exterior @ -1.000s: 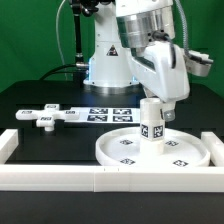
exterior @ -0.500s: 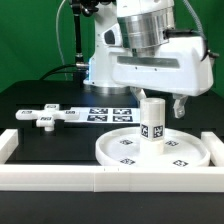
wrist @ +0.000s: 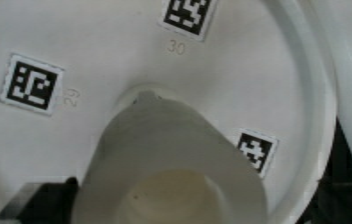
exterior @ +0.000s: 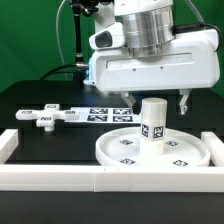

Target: Assemble round table

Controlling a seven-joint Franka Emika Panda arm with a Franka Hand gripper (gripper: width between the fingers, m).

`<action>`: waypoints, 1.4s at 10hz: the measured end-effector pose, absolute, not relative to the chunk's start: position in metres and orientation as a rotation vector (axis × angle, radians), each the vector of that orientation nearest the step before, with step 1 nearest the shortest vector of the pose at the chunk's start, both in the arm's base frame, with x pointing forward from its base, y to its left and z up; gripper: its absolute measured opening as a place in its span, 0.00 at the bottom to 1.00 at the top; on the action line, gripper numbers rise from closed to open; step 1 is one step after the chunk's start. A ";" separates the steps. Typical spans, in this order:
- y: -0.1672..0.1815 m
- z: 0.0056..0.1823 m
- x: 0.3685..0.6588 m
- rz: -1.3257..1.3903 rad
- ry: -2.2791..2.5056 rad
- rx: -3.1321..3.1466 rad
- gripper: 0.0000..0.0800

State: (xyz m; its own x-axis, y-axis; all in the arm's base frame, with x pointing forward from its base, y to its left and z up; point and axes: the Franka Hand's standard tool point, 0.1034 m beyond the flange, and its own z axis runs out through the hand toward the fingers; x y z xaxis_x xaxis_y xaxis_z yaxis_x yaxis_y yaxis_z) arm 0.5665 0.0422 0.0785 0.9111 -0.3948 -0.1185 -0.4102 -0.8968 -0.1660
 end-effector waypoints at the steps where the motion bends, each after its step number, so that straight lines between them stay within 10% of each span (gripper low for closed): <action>1: 0.042 0.078 0.566 0.114 0.530 -2.901 0.81; 14: 0.054 0.078 0.563 0.029 -1.225 -2.789 0.81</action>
Offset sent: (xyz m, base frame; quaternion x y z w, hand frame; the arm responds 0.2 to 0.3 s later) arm 0.0053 0.0056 0.0027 -0.0292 -0.0239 -0.2284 0.9728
